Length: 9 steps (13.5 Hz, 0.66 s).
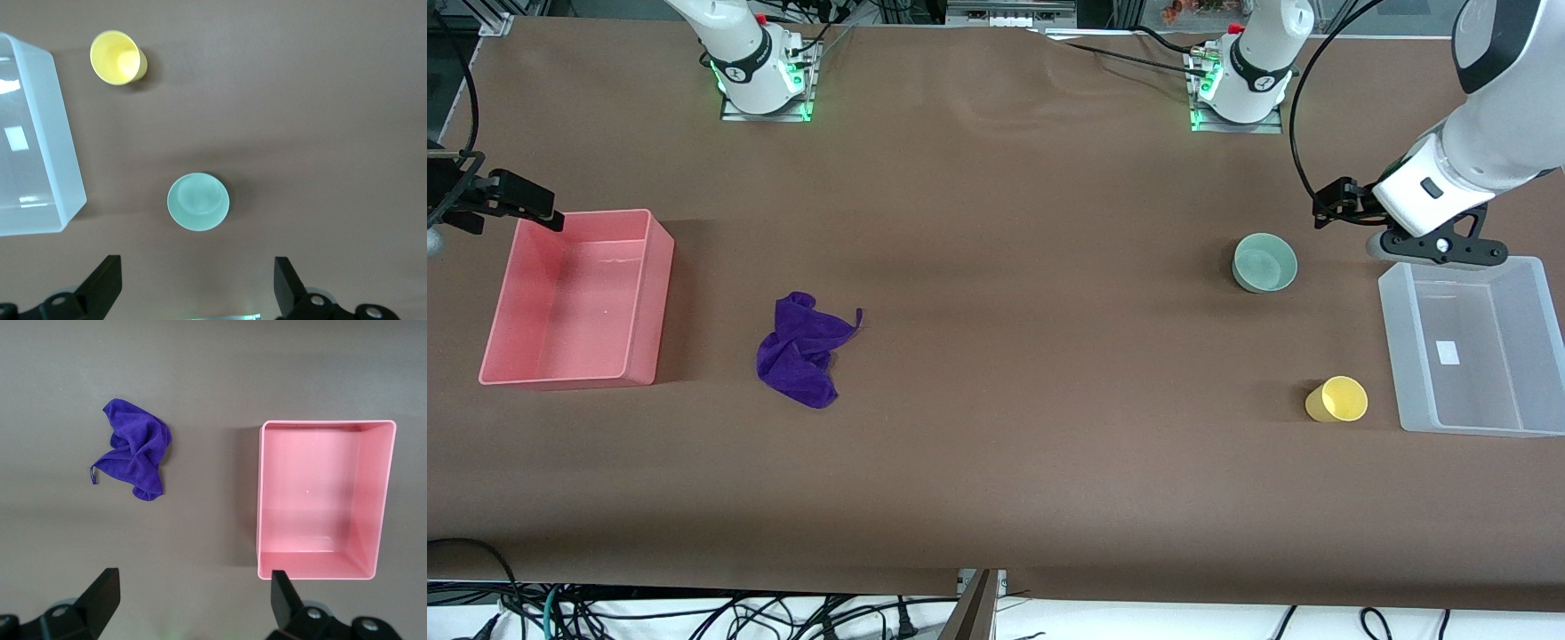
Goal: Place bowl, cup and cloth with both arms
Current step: 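Reach the left gripper to the green bowl while the right gripper reaches the cloth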
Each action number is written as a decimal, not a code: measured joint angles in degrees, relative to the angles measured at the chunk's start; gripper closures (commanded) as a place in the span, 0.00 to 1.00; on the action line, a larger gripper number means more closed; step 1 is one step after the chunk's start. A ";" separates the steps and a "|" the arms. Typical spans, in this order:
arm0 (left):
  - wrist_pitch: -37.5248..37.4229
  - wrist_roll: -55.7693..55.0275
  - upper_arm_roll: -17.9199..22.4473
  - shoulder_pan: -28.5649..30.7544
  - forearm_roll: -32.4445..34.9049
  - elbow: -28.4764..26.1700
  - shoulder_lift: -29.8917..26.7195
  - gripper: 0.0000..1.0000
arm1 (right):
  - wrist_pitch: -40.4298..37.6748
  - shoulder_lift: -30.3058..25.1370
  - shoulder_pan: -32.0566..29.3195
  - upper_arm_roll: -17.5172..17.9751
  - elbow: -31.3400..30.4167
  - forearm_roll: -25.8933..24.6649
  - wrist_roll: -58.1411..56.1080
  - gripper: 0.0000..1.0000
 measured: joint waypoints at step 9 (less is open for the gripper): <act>22.94 1.25 0.22 6.13 1.81 -22.88 6.80 0.00 | 8.42 6.67 0.01 0.25 -5.61 0.11 0.00 0.00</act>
